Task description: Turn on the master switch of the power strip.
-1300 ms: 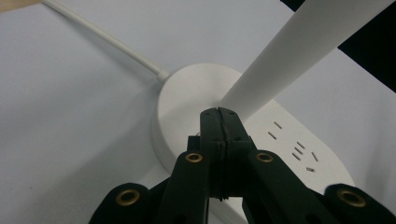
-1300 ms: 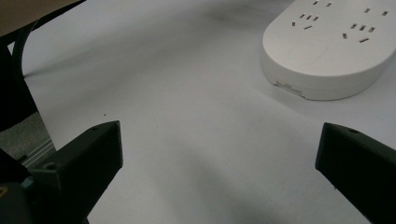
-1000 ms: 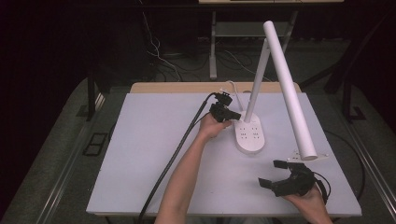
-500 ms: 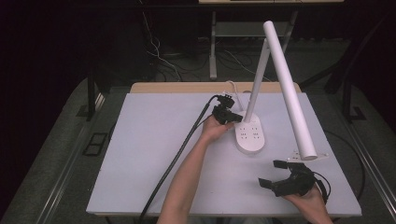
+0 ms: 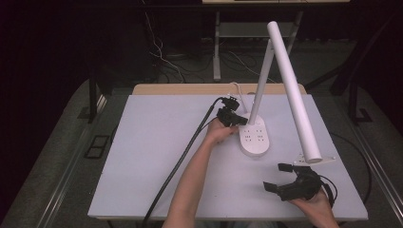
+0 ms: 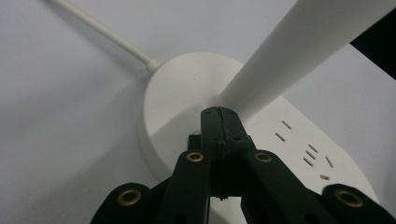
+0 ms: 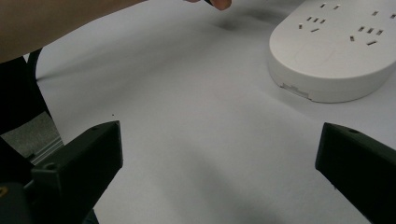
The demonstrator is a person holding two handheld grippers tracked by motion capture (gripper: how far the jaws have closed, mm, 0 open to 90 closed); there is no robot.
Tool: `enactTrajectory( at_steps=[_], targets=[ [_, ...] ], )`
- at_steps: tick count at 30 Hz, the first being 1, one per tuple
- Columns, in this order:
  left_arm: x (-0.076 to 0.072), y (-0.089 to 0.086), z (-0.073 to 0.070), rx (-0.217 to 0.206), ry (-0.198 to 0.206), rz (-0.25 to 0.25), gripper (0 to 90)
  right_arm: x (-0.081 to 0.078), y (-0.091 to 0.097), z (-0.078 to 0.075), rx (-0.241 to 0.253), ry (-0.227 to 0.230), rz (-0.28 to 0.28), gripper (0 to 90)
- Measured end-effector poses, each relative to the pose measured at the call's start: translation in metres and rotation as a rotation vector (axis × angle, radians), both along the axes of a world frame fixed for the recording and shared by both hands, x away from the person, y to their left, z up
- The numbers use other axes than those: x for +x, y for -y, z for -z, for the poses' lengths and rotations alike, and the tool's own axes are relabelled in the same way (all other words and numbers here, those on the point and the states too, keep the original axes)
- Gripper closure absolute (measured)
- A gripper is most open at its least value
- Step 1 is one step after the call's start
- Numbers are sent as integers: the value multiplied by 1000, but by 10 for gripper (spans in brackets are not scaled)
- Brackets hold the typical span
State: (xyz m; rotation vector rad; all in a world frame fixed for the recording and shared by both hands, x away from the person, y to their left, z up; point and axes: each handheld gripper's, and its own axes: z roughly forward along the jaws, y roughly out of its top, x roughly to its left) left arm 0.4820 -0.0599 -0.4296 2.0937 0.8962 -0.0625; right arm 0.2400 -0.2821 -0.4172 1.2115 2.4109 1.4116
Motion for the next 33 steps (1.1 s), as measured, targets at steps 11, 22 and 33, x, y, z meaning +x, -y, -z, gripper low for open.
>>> enactTrajectory(
  at_steps=[11, 22, 33],
  targets=[
    [3, -2, 4, -23, -8, -18, 900, -1, 0, 0, 10, -2, -3, 2],
    [4, -6, 7, -53, -38, -33, 900, -2, 2, -1, 21, -1, -7, 3],
    [2, -6, 7, -63, -35, -50, 900, -2, 2, -1, 24, -3, -4, 2]
  ],
)
